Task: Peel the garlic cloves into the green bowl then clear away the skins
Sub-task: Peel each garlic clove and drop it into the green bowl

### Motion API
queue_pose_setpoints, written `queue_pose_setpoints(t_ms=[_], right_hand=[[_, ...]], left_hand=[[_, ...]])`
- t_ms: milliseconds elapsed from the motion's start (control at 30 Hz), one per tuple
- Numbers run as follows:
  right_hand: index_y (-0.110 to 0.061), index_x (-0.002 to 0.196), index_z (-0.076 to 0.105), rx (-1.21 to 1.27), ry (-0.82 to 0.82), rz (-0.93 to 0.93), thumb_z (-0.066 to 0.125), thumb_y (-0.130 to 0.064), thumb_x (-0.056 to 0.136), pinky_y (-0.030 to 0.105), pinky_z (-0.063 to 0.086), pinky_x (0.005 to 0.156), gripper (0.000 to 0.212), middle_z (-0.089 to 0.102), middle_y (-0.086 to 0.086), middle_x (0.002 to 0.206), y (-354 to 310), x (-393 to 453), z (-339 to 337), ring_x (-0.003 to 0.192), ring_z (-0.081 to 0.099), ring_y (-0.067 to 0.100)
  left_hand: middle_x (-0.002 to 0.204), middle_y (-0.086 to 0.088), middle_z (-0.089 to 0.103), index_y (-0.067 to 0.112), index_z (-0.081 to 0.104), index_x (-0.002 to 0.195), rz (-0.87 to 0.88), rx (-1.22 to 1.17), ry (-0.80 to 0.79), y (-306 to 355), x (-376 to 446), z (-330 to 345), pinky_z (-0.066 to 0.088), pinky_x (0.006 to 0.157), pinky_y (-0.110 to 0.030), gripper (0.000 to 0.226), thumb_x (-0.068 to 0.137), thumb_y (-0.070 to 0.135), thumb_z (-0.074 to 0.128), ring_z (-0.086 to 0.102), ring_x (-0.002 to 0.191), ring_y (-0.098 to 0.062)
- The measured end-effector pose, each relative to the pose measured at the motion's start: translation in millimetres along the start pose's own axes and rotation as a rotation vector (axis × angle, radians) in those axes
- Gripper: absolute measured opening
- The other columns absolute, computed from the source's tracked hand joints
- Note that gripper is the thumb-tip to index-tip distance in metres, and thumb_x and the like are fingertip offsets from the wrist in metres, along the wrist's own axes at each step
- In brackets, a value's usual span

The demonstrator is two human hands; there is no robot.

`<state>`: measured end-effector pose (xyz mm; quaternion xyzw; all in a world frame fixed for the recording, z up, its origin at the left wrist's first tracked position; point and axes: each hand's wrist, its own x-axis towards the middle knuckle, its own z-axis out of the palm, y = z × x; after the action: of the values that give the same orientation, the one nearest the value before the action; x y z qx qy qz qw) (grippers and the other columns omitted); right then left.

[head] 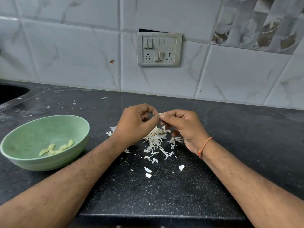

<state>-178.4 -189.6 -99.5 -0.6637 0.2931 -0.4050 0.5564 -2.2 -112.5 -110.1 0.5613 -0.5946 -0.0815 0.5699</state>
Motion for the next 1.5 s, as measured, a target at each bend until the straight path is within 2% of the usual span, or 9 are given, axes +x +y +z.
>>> queue_pose_setpoints(t_ms=[133, 400, 567, 767, 867, 967, 1133, 1333, 1500], right_hand=[[-0.007, 0.093, 0.082, 0.131, -0.016, 0.085, 0.081, -0.012, 0.090, 0.021, 0.039, 0.046, 0.006, 0.075, 0.011, 0.082, -1, -2, 4, 0.065, 0.062, 0.014], [-0.008, 0.096, 0.081, 0.263, 0.005, 0.128, 0.079, -0.013, 0.092, 0.019, 0.040, 0.046, 0.006, 0.072, 0.004, 0.078, 0, -6, 15, 0.061, 0.060, 0.011], [-0.008, 0.100, 0.080, 0.289, 0.001, 0.154, 0.077, -0.014, 0.094, 0.019, 0.042, 0.044, 0.009, 0.070, 0.002, 0.075, -1, -3, 15, 0.061, 0.061, 0.012], [-0.006, 0.105, 0.075, 0.234, -0.074, 0.148, 0.073, -0.015, 0.097, 0.021, 0.040, 0.042, 0.012, 0.066, 0.004, 0.076, -1, 0, 10, 0.061, 0.059, 0.015], [-0.003, 0.105, 0.075, 0.171, -0.065, 0.107, 0.074, -0.015, 0.097, 0.021, 0.040, 0.041, 0.015, 0.064, 0.005, 0.076, -1, 1, 8, 0.060, 0.060, 0.016], [0.006, 0.110, 0.073, 0.097, -0.042, 0.047, 0.074, -0.016, 0.098, 0.022, 0.042, 0.042, 0.026, 0.064, 0.006, 0.075, -1, 1, 6, 0.060, 0.060, 0.015], [-0.007, 0.094, 0.077, -0.011, -0.007, -0.046, 0.073, -0.013, 0.099, 0.026, 0.044, 0.043, 0.009, 0.065, 0.007, 0.072, 0, 1, 6, 0.061, 0.059, 0.019], [-0.008, 0.091, 0.077, -0.165, -0.048, -0.089, 0.072, -0.011, 0.100, 0.030, 0.047, 0.047, 0.011, 0.067, 0.007, 0.071, 2, 5, 1, 0.065, 0.063, 0.021], [-0.007, 0.089, 0.077, -0.203, -0.109, -0.057, 0.072, -0.010, 0.099, 0.031, 0.047, 0.048, 0.011, 0.066, 0.007, 0.068, -3, 6, -5, 0.064, 0.065, 0.020]], left_hand=[[0.053, 0.014, 0.033, 0.023, 0.073, 0.087, 0.032, 0.027, 0.008, 2, -1, 0, 0.033, 0.053, -0.020, 0.007, 0.094, 0.021, 0.076, 0.030, 0.051, -0.008], [0.051, 0.017, 0.042, 0.022, 0.067, 0.086, 0.073, 0.059, 0.018, 5, -1, 4, 0.039, 0.053, -0.020, 0.011, 0.096, 0.017, 0.069, 0.036, 0.048, -0.006], [0.054, 0.013, 0.043, 0.025, 0.068, 0.086, 0.095, 0.043, 0.008, 6, 0, 3, 0.043, 0.053, -0.030, 0.010, 0.094, 0.021, 0.071, 0.040, 0.051, -0.009], [0.063, 0.005, 0.031, 0.025, 0.074, 0.110, 0.054, -0.050, -0.029, -2, 11, -8, 0.036, 0.055, -0.019, 0.016, 0.099, 0.015, 0.071, 0.032, 0.055, -0.011], [0.061, -0.003, 0.034, 0.028, 0.078, 0.107, 0.061, -0.063, -0.082, -3, 11, -8, 0.034, 0.056, -0.023, 0.014, 0.100, 0.018, 0.071, 0.032, 0.056, -0.016], [0.057, 0.008, 0.031, 0.028, 0.079, 0.103, 0.069, -0.046, -0.079, -4, 12, -8, 0.032, 0.055, -0.023, 0.011, 0.100, 0.020, 0.072, 0.030, 0.054, -0.012], [0.053, 0.015, 0.032, 0.025, 0.079, 0.103, 0.123, 0.043, -0.049, -4, 9, -8, 0.032, 0.054, -0.021, 0.008, 0.098, 0.021, 0.074, 0.030, 0.052, -0.007], [0.054, 0.013, 0.038, 0.029, 0.080, 0.100, 0.204, 0.184, -0.076, -1, 5, -12, 0.033, 0.055, -0.016, 0.010, 0.096, 0.023, 0.074, 0.037, 0.051, -0.008], [0.055, 0.013, 0.038, 0.031, 0.080, 0.102, 0.247, 0.219, -0.131, -1, 5, -13, 0.036, 0.053, -0.022, 0.011, 0.097, 0.024, 0.073, 0.037, 0.050, -0.008]])
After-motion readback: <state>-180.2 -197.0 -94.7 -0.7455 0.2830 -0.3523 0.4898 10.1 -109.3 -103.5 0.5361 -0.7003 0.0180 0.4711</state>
